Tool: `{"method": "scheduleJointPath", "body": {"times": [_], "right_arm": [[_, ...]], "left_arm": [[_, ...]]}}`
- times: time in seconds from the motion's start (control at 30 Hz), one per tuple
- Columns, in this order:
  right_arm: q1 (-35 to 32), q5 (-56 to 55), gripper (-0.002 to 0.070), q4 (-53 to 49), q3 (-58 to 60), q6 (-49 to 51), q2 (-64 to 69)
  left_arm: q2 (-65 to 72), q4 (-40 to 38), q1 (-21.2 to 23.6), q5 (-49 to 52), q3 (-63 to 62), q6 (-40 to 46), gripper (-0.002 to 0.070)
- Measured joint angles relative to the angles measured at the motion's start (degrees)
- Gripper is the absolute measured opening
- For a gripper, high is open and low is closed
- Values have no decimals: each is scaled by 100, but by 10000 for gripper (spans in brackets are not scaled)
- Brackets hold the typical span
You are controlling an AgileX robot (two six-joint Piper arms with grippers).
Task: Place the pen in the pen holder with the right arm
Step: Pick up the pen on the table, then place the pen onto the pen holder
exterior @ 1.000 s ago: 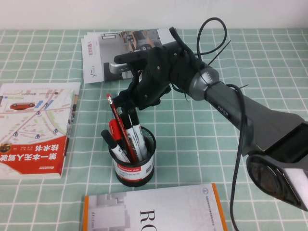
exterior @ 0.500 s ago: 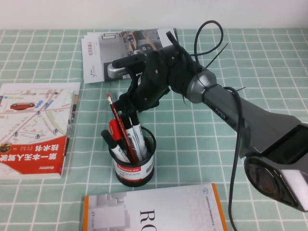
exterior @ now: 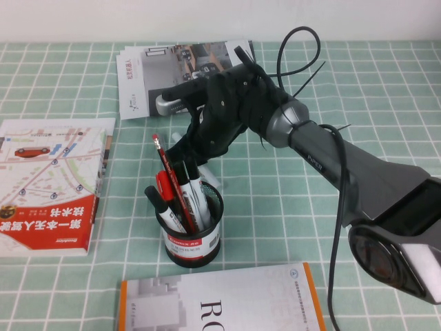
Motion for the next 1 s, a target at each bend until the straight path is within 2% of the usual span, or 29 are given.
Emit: {"method": "scheduleJointPath", "body": {"times": [0.5,1.0], "right_arm": [[-160,836,110,-309,-363,0,-50],[-194,1129,110,-698,-375,-22,-1445]], "left_arm": [[0,0,0,0,0,0,-4],[0,0,0,0,0,0,-4]]}}
